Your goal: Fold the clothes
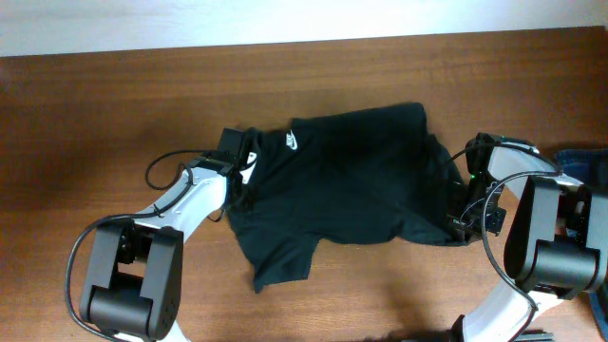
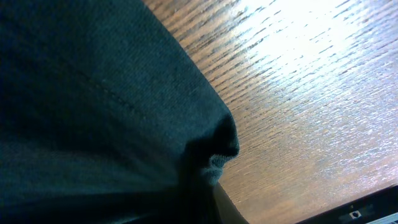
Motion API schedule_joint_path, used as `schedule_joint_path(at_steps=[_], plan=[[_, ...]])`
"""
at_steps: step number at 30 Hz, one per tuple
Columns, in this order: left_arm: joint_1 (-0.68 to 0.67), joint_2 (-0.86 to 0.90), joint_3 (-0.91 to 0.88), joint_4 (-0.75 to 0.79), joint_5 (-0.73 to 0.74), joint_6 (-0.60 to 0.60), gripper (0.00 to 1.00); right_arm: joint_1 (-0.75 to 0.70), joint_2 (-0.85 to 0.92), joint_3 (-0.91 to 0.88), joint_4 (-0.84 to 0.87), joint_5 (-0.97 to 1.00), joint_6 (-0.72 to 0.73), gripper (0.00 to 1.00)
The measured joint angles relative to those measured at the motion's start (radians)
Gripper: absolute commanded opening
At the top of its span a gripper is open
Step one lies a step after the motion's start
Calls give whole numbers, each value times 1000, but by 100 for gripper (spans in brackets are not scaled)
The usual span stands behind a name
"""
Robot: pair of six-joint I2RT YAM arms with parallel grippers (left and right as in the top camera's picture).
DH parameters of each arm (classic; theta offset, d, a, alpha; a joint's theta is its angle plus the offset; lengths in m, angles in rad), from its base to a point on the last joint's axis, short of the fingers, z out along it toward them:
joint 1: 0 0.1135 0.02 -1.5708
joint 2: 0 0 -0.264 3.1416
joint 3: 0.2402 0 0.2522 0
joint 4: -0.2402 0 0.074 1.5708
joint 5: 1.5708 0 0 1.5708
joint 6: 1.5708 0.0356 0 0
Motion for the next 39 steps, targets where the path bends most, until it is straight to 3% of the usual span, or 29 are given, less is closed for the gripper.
schedule_joint_path(at_steps=[8,19,20,21,22,23,24,26,33,39], plan=[[0,0,0,-24,-127,-6,9,0,0,0,0,0,0,12],[41,0,0,-72,-156,-17,10,0,0,0,0,1,1,15],[45,0,0,-77,-156,-18,20,0,0,0,-1,3,0,17],[48,0,0,-82,-156,-17,40,0,0,0,-1,4,0,20],[50,0,0,-84,-158,-18,63,0,0,0,-2,8,0,42],[51,0,0,-83,-163,-23,74,0,0,0,-5,18,3,59],[51,0,1,-82,-175,-26,78,0,-2,0,-14,44,-2,71],[58,-1,11,-79,-187,-29,83,-12,-8,2,-34,87,-10,78],[60,4,106,-146,-137,-29,84,-21,86,157,-168,71,-37,81],[60,4,345,-210,-119,-29,84,-7,170,535,-316,-44,-52,83]])
